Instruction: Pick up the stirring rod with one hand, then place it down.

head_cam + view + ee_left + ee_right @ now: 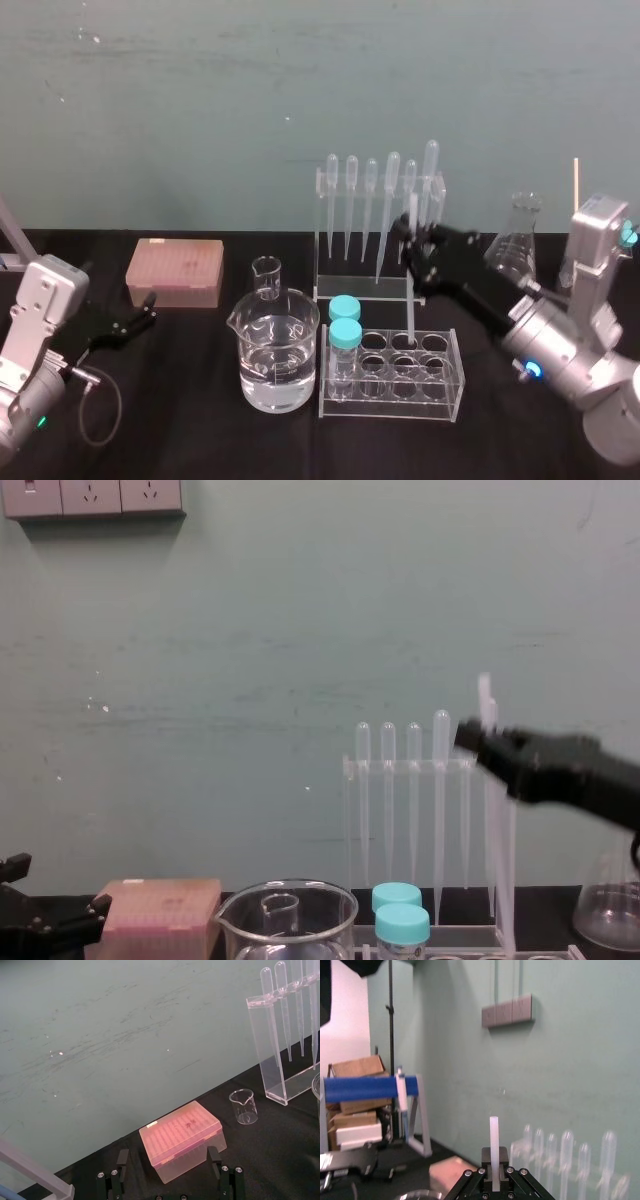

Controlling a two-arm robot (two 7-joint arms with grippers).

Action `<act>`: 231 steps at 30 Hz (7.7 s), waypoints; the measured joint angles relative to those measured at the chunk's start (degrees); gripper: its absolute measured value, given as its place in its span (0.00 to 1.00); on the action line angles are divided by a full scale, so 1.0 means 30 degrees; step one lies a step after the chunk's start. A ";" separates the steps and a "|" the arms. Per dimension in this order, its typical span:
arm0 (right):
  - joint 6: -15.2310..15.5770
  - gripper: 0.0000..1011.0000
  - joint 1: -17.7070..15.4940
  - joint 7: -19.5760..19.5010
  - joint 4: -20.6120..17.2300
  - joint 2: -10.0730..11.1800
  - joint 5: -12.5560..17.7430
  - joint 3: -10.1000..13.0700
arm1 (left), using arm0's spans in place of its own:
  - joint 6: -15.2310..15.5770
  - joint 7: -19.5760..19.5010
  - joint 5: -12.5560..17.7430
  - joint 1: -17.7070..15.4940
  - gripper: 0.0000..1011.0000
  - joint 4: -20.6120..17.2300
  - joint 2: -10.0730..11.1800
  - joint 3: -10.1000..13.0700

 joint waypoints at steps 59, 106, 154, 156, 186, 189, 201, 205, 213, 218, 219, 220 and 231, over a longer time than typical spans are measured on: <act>0.0760 0.07 0.1180 0.0230 -0.2064 0.0887 0.1854 0.1841 | 0.0000 0.0000 0.0000 0.0001 0.99 0.0000 -0.0001 0.0001; 0.0845 0.07 0.0934 0.0187 -0.2298 0.0994 0.1960 0.1846 | 0.0001 0.0000 0.0000 0.0000 0.99 0.0000 0.0000 0.0000; 0.0213 0.07 0.1135 0.3961 0.0234 0.1060 0.4192 0.0544 | 0.0001 0.0000 0.0001 0.0000 0.99 0.0000 0.0000 0.0000; 0.0078 0.07 0.1129 0.4101 0.0569 0.1036 0.4192 0.0400 | 0.0000 0.0000 0.0000 0.0000 0.99 0.0000 0.0000 0.0001; -0.2335 0.07 0.2079 0.4754 0.5524 -0.0539 0.2112 -0.0817 | 0.0001 0.0000 0.0001 0.0000 0.99 0.0000 0.0000 0.0001; -0.2222 0.07 0.1967 0.4561 0.5656 -0.0562 0.1911 -0.0851 | 0.0000 0.0000 0.0000 0.0000 0.99 0.0000 0.0000 0.0001; -0.1913 0.07 0.1779 0.4156 0.5753 -0.0561 0.1353 -0.0968 | 0.0001 0.0000 0.0000 0.0000 0.99 0.0000 -0.0001 0.0001; -0.1912 0.07 0.1782 0.4166 0.5754 -0.0561 0.1371 -0.0959 | 0.0001 0.0000 0.0000 0.0000 0.99 0.0000 -0.0001 0.0001; -0.1913 0.24 0.1792 0.4173 0.5750 -0.0561 0.1436 -0.0943 | 0.0000 -0.0001 0.0000 0.0000 0.99 0.0000 0.0000 0.0001; -0.1920 0.40 0.1798 0.4194 0.5742 -0.0561 0.1458 -0.0933 | 0.0001 0.0000 0.0000 0.0000 0.99 0.0000 0.0000 0.0001; -0.1920 0.41 0.1800 0.4196 0.5742 -0.0561 0.1459 -0.0932 | 0.0001 0.0000 0.0000 0.0000 0.99 0.0000 -0.0001 0.0001; -0.1921 0.46 0.1801 0.4200 0.5740 -0.0561 0.1462 -0.0931 | 0.0000 0.0000 0.0000 0.0000 0.99 0.0000 0.0000 0.0001; -0.1906 0.80 0.1765 0.3948 0.5576 -0.0539 0.1379 -0.0854 | 0.0001 0.0000 0.0000 0.0000 0.99 0.0000 0.0000 0.0001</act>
